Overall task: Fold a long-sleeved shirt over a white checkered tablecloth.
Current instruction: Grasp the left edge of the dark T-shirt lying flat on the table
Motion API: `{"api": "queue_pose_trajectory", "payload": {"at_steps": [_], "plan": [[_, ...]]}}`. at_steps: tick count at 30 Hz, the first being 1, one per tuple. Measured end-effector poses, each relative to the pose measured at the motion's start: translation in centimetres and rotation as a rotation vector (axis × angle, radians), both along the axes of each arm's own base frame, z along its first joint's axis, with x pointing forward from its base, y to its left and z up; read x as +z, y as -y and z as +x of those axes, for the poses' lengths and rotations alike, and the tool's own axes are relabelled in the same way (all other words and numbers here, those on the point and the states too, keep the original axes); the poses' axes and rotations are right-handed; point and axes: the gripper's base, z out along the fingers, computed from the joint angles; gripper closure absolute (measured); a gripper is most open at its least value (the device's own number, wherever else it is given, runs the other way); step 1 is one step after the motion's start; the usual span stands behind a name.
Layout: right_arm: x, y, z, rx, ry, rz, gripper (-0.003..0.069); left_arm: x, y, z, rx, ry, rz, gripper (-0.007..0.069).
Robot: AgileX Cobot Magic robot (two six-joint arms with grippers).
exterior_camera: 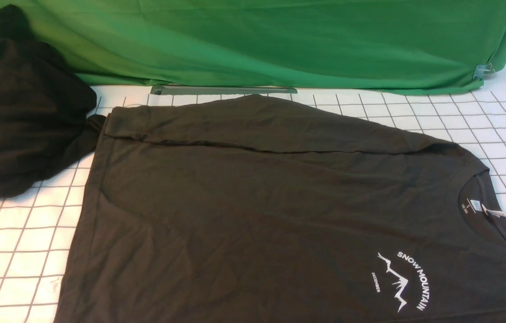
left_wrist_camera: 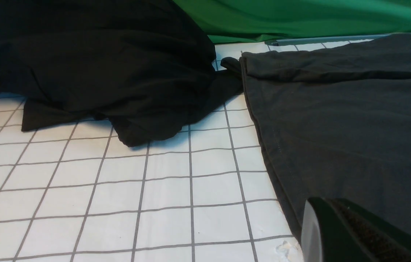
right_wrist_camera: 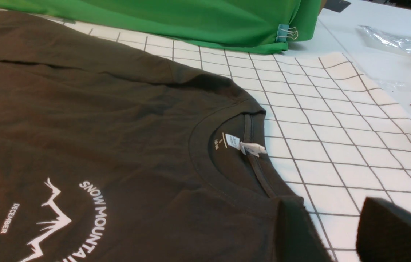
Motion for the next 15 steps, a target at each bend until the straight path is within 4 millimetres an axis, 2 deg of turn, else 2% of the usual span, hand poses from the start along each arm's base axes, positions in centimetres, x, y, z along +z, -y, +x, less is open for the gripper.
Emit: {"api": "queue_pose_trajectory", "payload": {"at_steps": [6,8,10,11,12,15], "plan": [[0.0,0.0,0.0,0.0,0.0,0.0,0.0412,0.1,-0.1,0.0,0.004,0.014,0.049,0.0622],[0.0,0.0,0.0,0.0,0.0,0.0,0.0412,0.6,0.0,0.1,0.005,0.067,0.002,0.0622],[0.0,0.0,0.0,0.0,0.0,0.0,0.0412,1.6,0.0,0.1,0.016,0.183,-0.175,0.0622],[0.0,0.0,0.0,0.0,0.0,0.0,0.0412,1.6,0.0,0.1,0.017,0.184,-0.196,0.0622],[0.0,0.0,0.0,0.0,0.0,0.0,0.0412,2.2,-0.2,0.1,0.031,0.265,-0.347,0.0622],[0.0,0.0,0.0,0.0,0.0,0.0,0.0412,3.1,-0.5,-0.1,0.053,0.375,-0.48,0.0622]]}}
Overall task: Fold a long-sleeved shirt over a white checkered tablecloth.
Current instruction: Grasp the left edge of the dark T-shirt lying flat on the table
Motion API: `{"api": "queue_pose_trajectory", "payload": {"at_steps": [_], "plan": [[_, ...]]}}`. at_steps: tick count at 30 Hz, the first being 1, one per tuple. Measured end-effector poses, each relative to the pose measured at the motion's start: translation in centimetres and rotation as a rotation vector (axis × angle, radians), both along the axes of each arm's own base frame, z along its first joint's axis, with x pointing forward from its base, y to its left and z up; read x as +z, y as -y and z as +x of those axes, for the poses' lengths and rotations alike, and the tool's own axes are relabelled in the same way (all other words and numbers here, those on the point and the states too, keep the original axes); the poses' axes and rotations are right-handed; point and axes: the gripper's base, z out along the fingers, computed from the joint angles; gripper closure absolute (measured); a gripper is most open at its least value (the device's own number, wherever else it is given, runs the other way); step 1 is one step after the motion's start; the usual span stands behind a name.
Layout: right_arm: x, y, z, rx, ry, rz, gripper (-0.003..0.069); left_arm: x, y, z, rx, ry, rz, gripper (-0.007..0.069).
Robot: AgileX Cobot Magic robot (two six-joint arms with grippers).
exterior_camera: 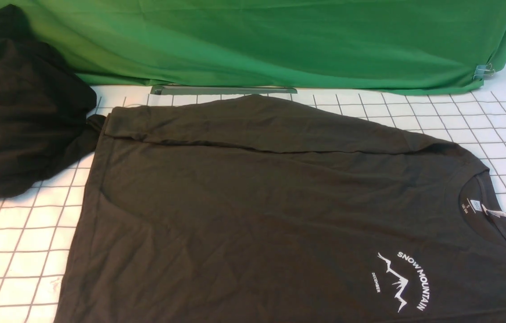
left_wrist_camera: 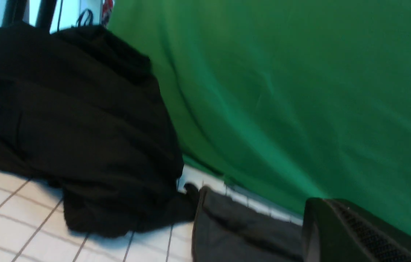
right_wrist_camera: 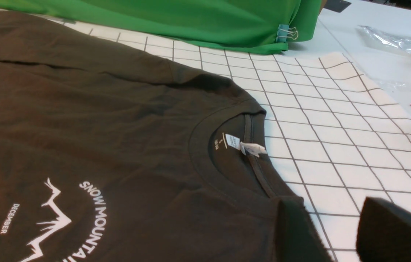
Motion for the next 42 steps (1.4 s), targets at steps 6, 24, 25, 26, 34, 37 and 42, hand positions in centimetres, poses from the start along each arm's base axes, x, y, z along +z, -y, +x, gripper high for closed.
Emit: {"api": "queue_pose_trajectory", "payload": {"at_steps": [6,24,25,26,34,37,42], "plan": [[0.0,0.0,0.0,0.0,0.0,0.0,0.0412,1.2,-0.6,-0.4,0.049,0.141,-0.06,0.0622],[3.4,0.1,-0.1,0.003,0.383,0.769,0.0412,17.6,0.6,0.2,-0.067,-0.163,-0.051,0.0622],[3.4,0.1,-0.1,0.004,0.386,0.775,0.0412,18.2,0.6,0.9,-0.076,-0.242,0.003,0.0622],[3.5,0.1,-0.1,0.005,0.391,0.782,0.0412,18.0,0.8,2.3,-0.105,-0.389,0.033,0.0622],[5.0,-0.6,-0.4,0.062,0.244,0.763,0.0584,10.1,1.3,9.3,-0.341,-1.193,0.141,0.0624],[8.3,-1.5,-0.5,0.167,0.077,0.58,0.0643,5.6,1.2,10.0,-0.368,-1.383,0.13,0.0631],[11.4,-3.0,1.2,0.292,-0.196,0.388,0.0652,2.0,2.5,9.0,-0.443,-1.491,0.177,0.0631]]}}
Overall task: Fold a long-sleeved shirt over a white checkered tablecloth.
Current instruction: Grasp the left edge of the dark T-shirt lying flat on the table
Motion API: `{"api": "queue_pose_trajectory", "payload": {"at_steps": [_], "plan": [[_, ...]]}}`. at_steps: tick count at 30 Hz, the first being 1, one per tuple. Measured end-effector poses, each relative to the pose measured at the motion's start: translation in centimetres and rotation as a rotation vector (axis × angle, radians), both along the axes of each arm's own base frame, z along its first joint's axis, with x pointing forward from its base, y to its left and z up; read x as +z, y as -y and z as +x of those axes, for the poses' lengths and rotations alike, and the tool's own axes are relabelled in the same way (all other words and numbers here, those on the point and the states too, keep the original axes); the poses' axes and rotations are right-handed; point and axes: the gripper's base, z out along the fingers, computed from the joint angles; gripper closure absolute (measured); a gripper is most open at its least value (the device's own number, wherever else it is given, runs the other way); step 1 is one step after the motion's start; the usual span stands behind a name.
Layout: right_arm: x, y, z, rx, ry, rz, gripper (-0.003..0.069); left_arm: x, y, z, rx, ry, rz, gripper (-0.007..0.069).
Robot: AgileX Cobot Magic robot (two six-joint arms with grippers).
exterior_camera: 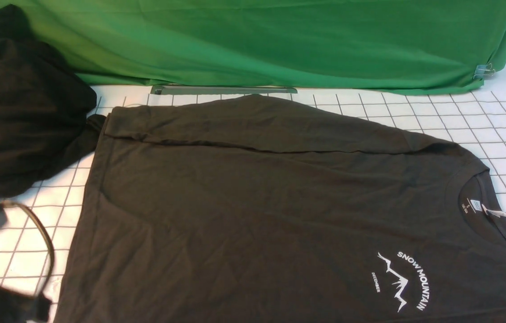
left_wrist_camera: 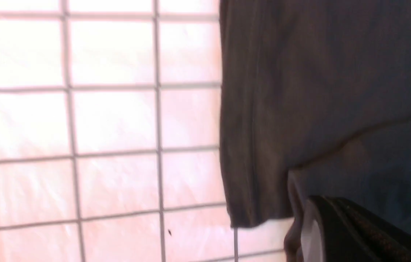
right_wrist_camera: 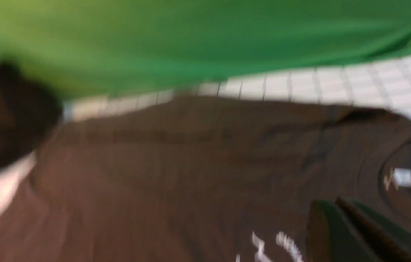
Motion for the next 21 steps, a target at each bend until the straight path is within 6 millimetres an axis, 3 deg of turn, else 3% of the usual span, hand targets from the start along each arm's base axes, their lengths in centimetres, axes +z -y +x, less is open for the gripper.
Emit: {"api": "queue_pose_trajectory", "payload": {"at_steps": [4,7,14,18,20,21], "plan": [[0.3,-1.5,2.4,0.12,-0.175,-0.141,0.0652,-1.6,1.3,-0.9,-0.084,-0.045,0.024,0.0632],[-0.8,-3.0,4.7,0.207,-0.308,-0.227,0.0652,-2.8,2.4,-1.3,-0.15,-0.085,0.069,0.0632],[-3.0,-5.4,6.6,0.311,-0.434,-0.291,0.0645,-4.3,3.8,-0.5,-0.228,-0.142,0.109,0.0594],[-3.2,-6.6,6.8,0.362,-0.401,-0.297,0.0643,-5.1,4.1,0.8,-0.237,-0.112,0.127,0.0486],[-3.0,-7.2,6.8,0.374,-0.369,-0.273,0.064,-5.7,4.3,1.4,-0.239,-0.117,0.133,0.0382],[-2.9,-7.3,6.8,0.376,-0.364,-0.271,0.064,-5.8,4.3,1.5,-0.239,-0.12,0.134,0.0374]]}}
